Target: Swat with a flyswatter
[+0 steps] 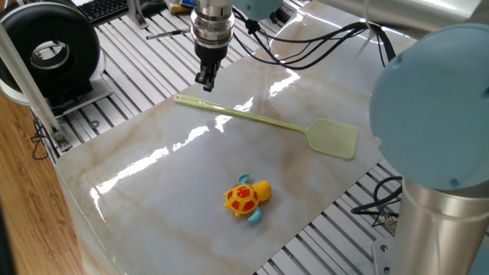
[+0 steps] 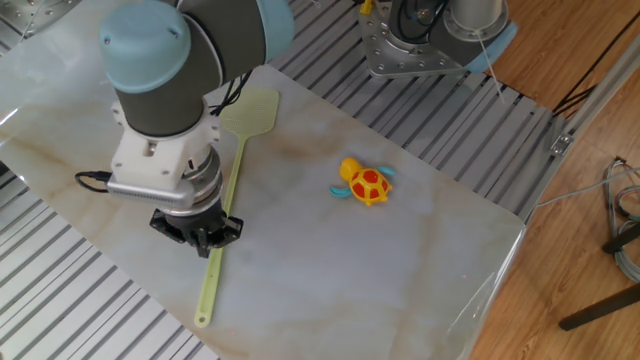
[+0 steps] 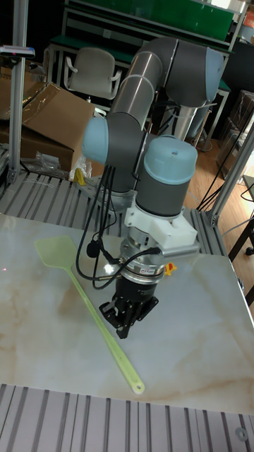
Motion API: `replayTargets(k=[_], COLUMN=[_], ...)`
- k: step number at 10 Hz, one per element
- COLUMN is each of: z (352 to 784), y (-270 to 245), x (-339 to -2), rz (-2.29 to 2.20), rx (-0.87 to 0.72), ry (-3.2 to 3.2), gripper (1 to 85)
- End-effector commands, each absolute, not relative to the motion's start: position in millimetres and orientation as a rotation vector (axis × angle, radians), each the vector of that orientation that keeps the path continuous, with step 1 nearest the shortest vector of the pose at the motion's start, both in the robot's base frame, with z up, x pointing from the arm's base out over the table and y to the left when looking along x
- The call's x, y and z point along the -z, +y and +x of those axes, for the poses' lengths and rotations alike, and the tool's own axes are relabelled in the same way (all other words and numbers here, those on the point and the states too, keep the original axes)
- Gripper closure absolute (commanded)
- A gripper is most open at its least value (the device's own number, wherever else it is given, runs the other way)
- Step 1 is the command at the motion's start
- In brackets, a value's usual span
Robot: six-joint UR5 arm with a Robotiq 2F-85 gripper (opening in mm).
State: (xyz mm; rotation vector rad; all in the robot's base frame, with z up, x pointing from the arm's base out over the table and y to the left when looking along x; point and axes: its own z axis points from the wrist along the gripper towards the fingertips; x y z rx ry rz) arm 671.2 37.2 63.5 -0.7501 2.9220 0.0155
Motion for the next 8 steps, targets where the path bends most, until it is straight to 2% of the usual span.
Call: replayTargets(k=[1, 8], z=[672.7, 671.6], y=[31.5, 45.1], x=[-60.8, -65.6], rz=[-0.648, -0.61], rx=[-0.001, -0.06], ry=[2.959, 2.952], gripper=[84.3, 84.3])
